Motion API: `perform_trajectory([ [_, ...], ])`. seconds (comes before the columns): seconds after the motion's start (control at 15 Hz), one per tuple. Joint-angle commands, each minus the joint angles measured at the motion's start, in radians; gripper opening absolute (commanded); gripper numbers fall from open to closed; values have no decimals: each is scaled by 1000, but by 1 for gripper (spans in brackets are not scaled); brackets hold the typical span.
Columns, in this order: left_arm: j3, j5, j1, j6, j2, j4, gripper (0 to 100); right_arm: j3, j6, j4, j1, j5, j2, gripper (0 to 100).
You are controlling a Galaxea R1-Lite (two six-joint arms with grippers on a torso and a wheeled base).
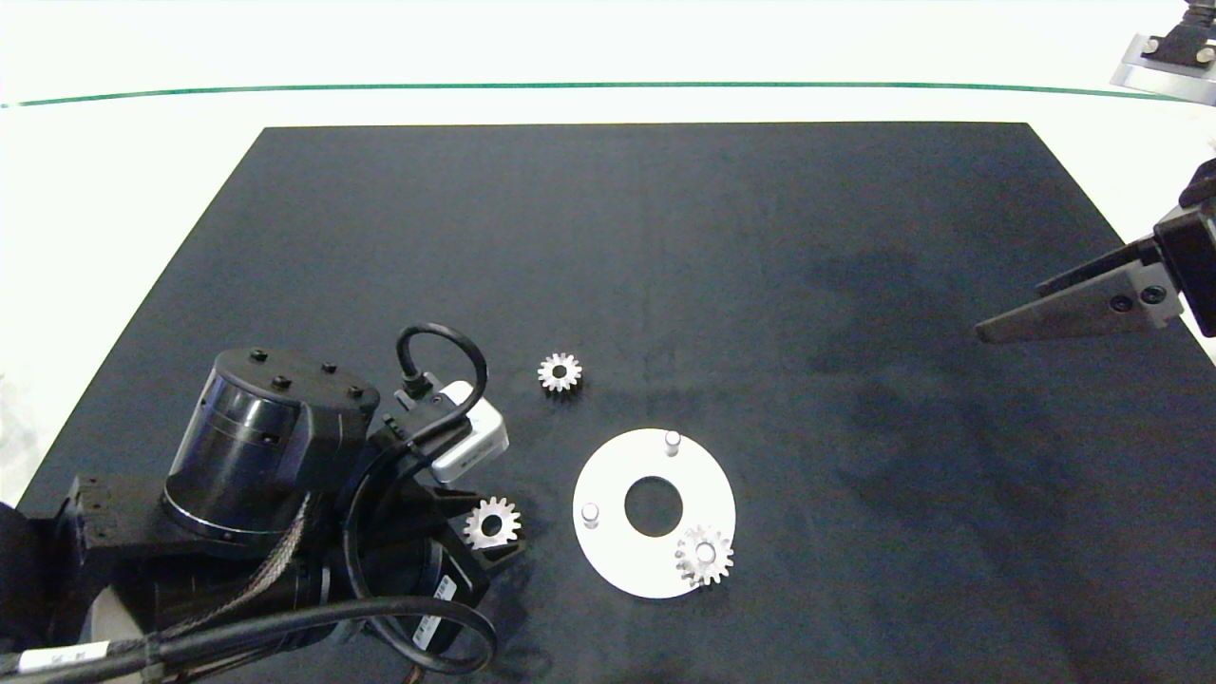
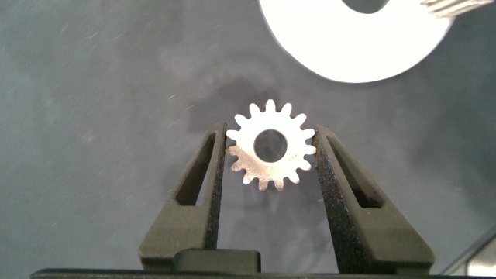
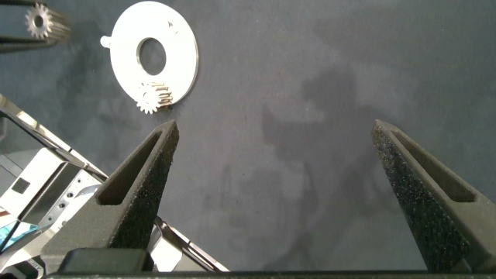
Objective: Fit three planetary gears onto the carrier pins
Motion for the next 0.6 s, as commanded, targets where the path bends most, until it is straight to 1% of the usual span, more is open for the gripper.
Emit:
perform_trajectory([
  [0.07,-22,3,-56,-18,3,-3,22,-4,-2,3,0,2,3,100],
  [0.2,-40,9,-78,-29,21,-7,22,-4,-2,3,-1,2,2,100],
  [0.4,-52,9,-84,-29,58,-72,22,-5,-2,3,-21,2,0,100],
  [0.53,-62,9,-98,-30,80,-95,22,-4,-2,3,-30,2,0,100],
  [0.6,-62,9,-104,-36,89,-107,22,-4,-2,3,-35,2,0,100],
])
